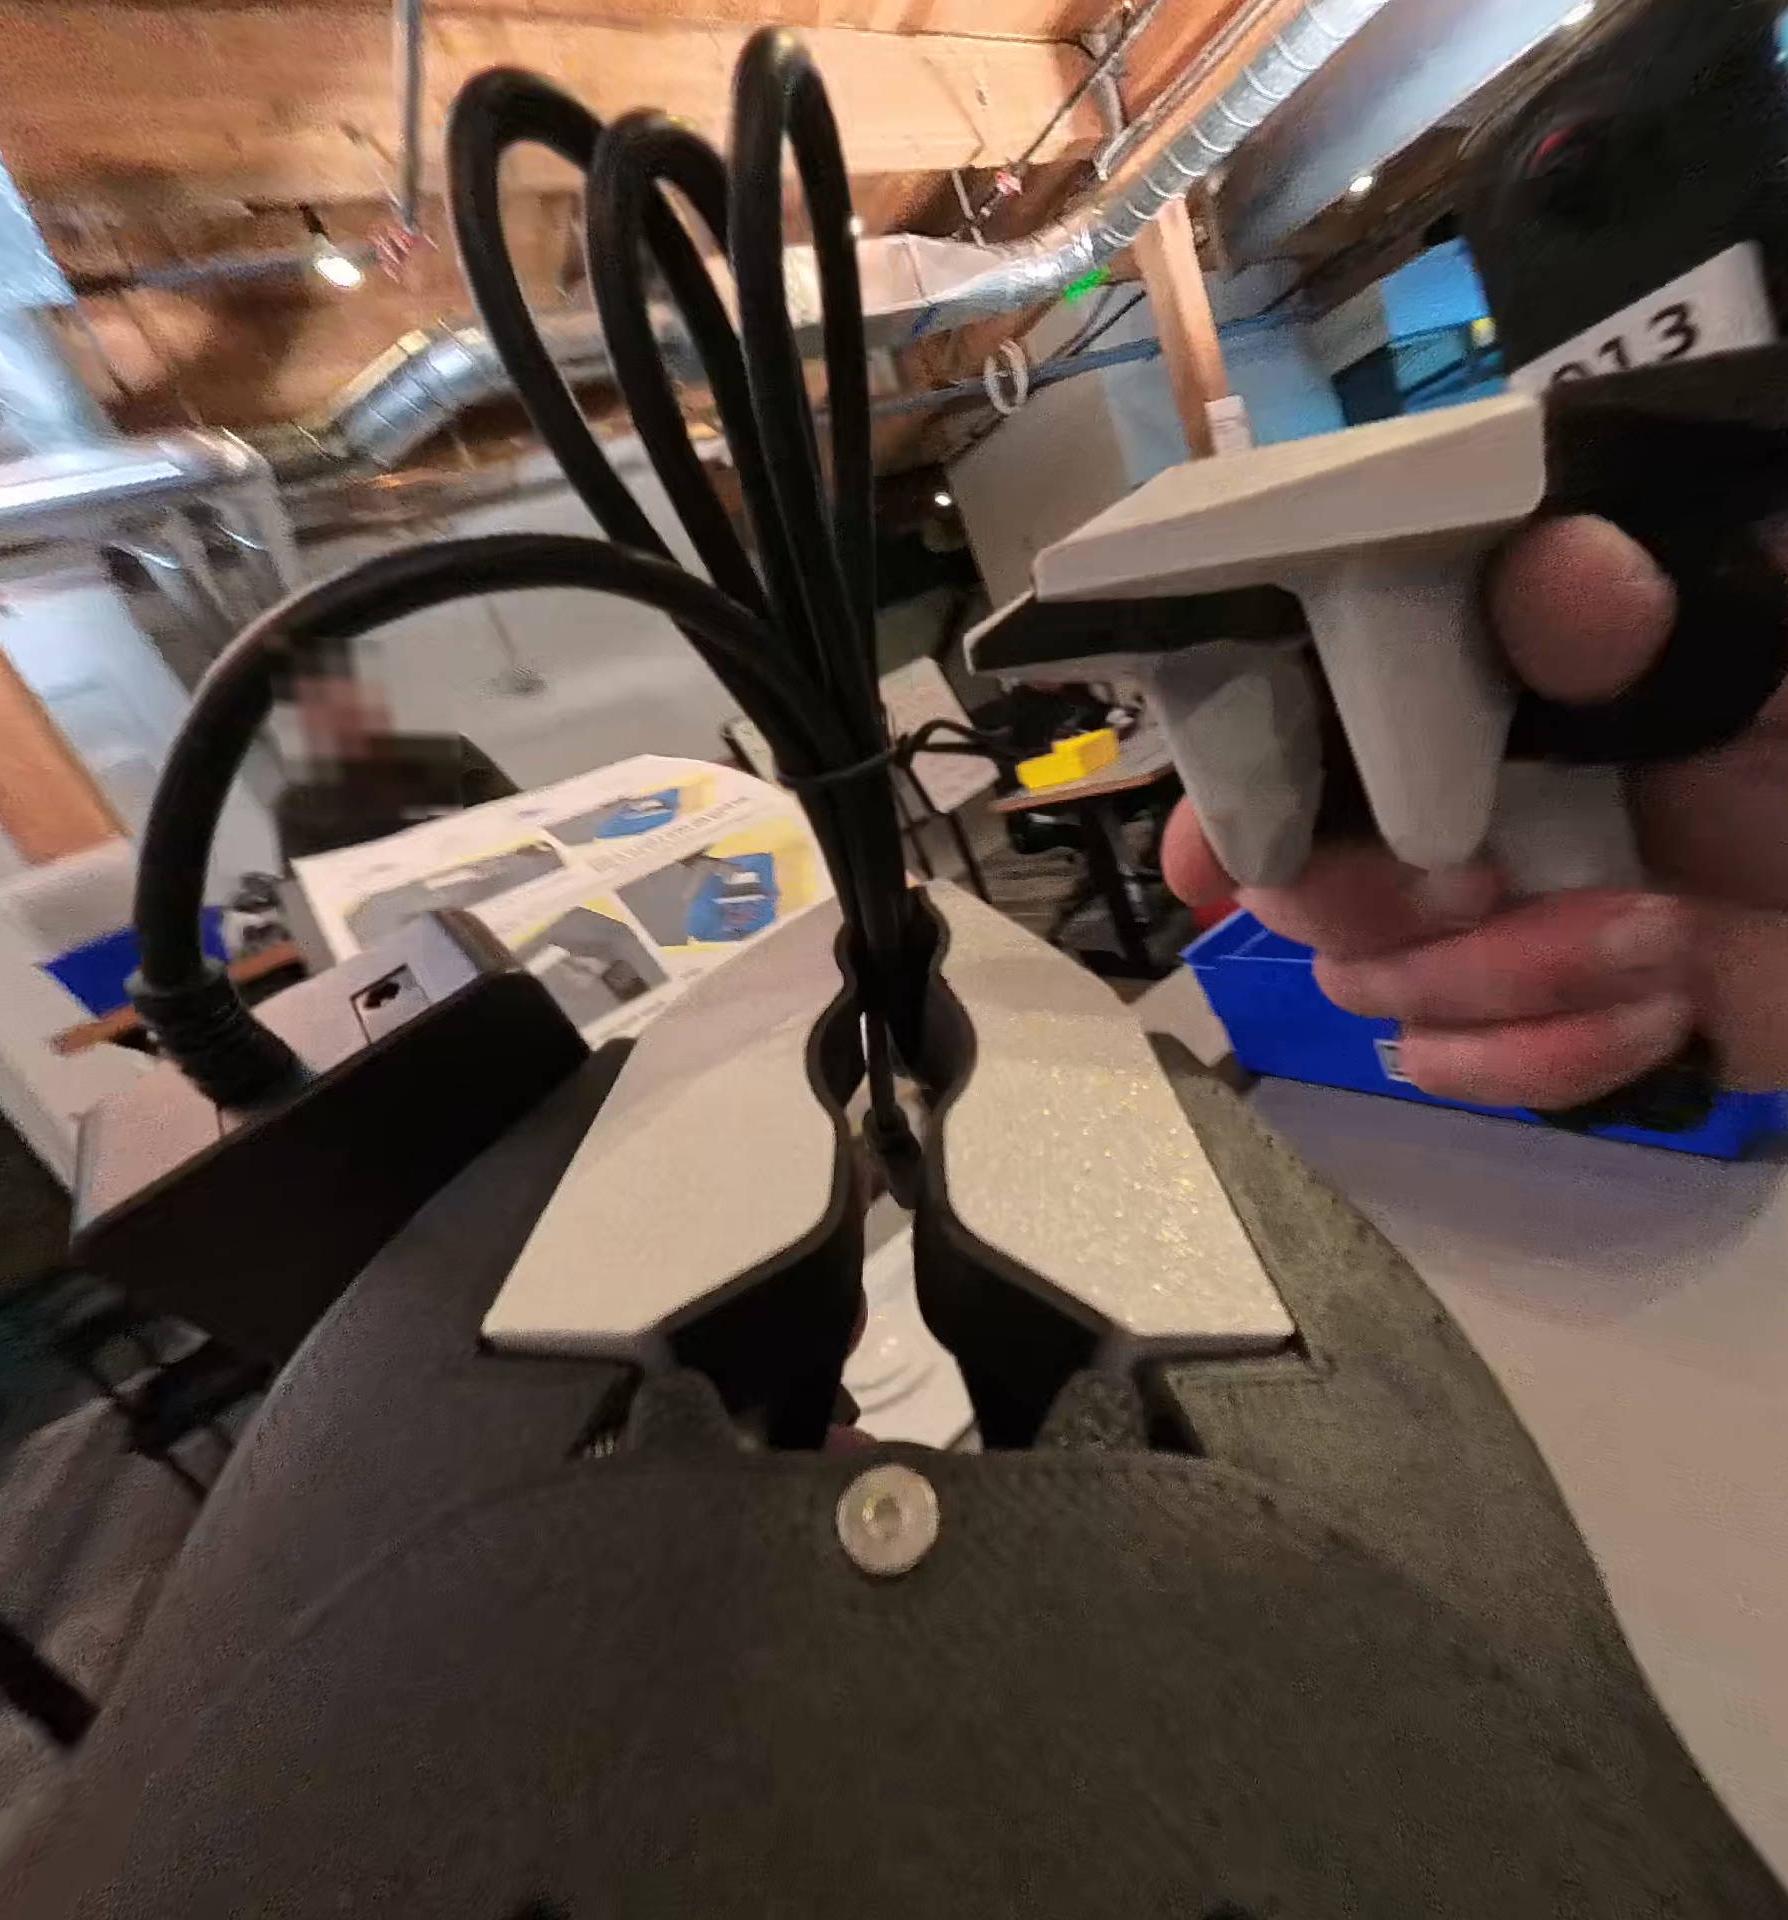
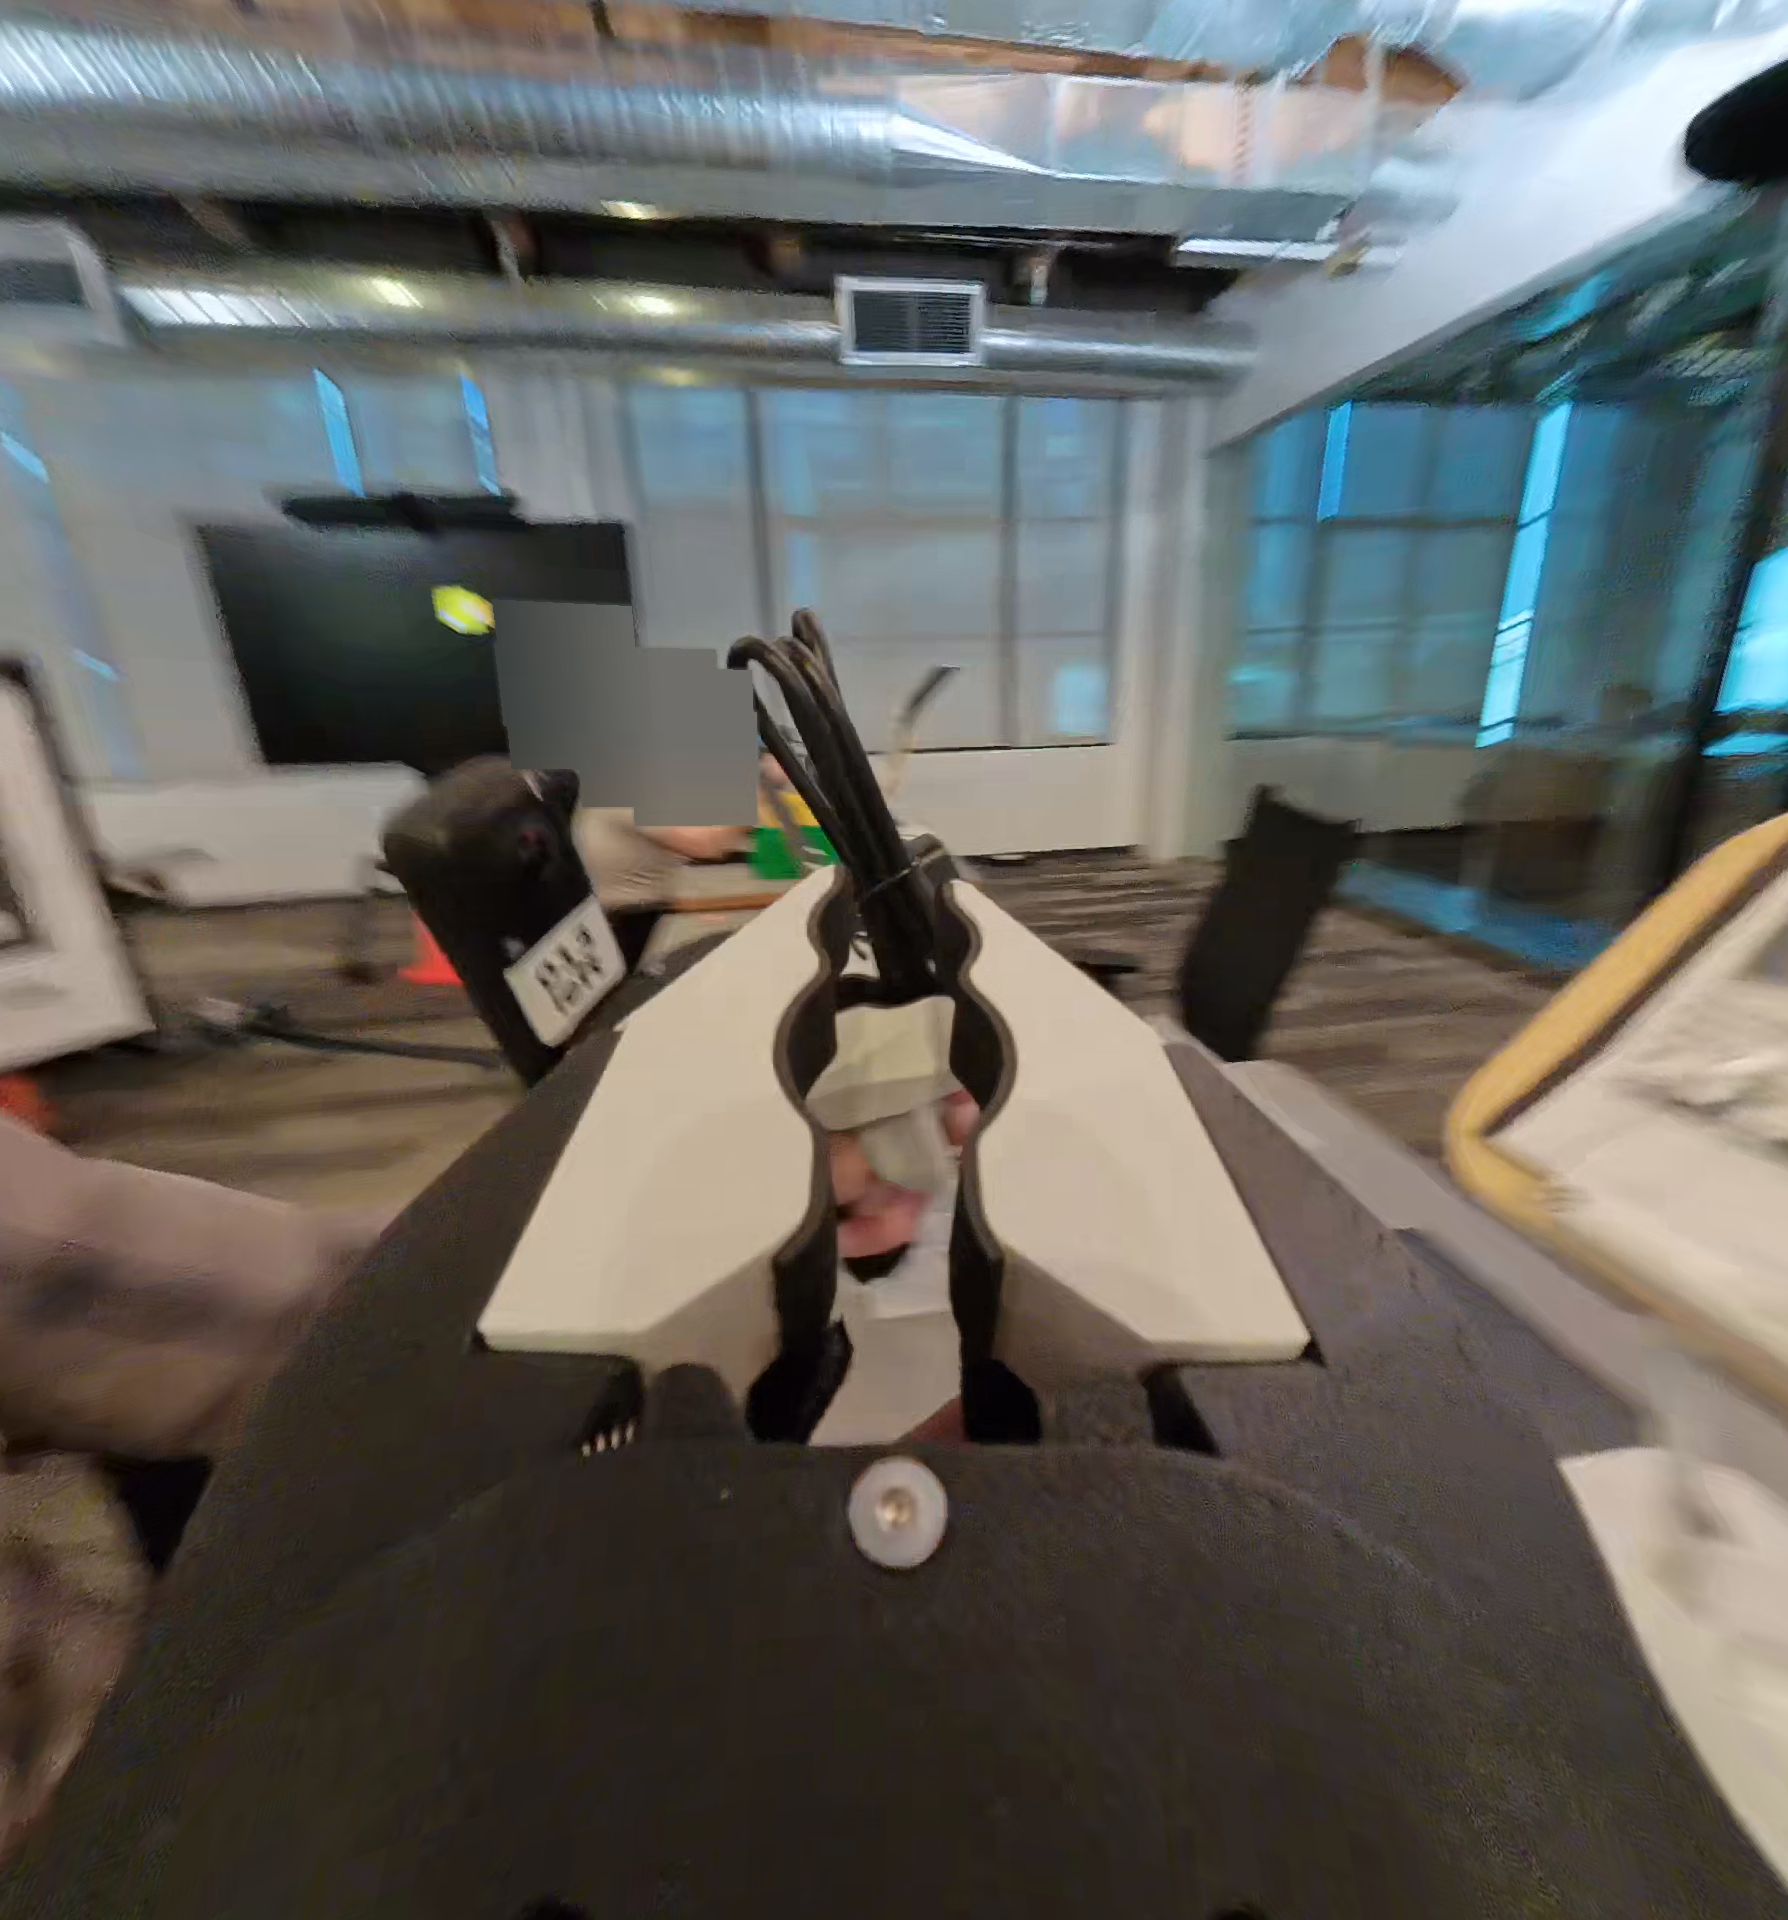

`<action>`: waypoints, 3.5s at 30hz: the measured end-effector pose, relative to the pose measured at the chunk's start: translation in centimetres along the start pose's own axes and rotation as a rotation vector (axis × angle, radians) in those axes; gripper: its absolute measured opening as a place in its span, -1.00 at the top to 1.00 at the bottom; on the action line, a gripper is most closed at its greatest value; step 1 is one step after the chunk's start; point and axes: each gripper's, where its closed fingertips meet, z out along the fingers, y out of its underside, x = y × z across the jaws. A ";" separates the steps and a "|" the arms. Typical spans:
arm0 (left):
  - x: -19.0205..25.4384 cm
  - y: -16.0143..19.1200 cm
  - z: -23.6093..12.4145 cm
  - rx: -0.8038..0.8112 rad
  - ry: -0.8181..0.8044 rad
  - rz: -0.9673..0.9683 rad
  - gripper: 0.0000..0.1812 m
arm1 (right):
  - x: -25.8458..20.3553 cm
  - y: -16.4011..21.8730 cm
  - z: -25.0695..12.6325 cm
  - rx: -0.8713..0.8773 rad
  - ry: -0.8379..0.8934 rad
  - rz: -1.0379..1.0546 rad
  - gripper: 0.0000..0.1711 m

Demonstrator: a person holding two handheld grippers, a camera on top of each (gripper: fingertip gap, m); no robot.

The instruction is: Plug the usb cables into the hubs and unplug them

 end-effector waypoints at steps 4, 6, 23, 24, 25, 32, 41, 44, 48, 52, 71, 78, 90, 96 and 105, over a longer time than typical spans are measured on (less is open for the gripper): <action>-0.7 -0.3 -0.3 0.039 -0.080 0.093 0.94 | -0.5 1.9 0.9 -0.055 -0.089 0.175 0.72; -0.8 -0.3 -0.3 0.040 -0.104 0.155 0.94 | -1.1 2.2 1.3 -0.048 -0.135 0.238 0.70; -1.2 -0.2 -0.5 0.050 -0.160 0.247 0.94 | -1.1 2.0 2.0 0.087 -0.087 0.220 1.00; -1.2 -0.2 -0.5 0.043 -0.155 0.232 0.94 | -1.0 2.0 2.0 0.077 -0.067 0.175 1.00; -1.1 -0.2 -0.4 0.036 -0.144 0.216 0.94 | -1.0 2.0 2.0 0.068 -0.044 0.122 1.00; -1.0 -0.5 -0.5 0.028 -0.161 0.238 0.95 | -1.5 1.8 1.8 0.038 -0.070 0.119 1.00; -1.1 -1.0 -0.7 0.043 -0.168 0.248 0.94 | -2.0 1.8 2.1 0.021 -0.084 0.128 0.97; -1.2 -1.0 -0.7 0.041 -0.177 0.259 0.94 | -2.1 2.0 2.2 0.012 -0.078 0.110 1.00; -1.3 -1.3 -0.9 0.050 -0.182 0.256 0.94 | -2.4 1.8 2.4 0.035 -0.076 0.114 1.00; -1.2 -1.6 -1.0 0.055 -0.206 0.308 0.94 | -2.0 1.7 2.2 0.045 -0.106 0.184 0.87; -1.4 -0.9 -0.7 0.001 -0.196 0.306 0.94 | -1.7 1.6 2.1 -0.044 0.098 -0.225 1.00; 0.2 0.4 0.0 -0.117 0.006 0.023 0.96 | -0.2 1.8 1.0 -0.405 0.550 -1.542 1.00; 0.8 0.7 0.1 -0.129 0.138 -0.244 0.96 | -1.1 0.8 0.4 -0.246 0.444 -1.406 1.00; 0.2 0.0 0.0 -0.048 0.068 -0.101 0.94 | -1.0 0.7 0.7 -0.155 0.230 -0.674 0.82; 0.1 -0.6 -0.2 0.000 -0.013 0.046 0.94 | -1.7 1.0 1.2 -0.039 -0.070 0.019 0.85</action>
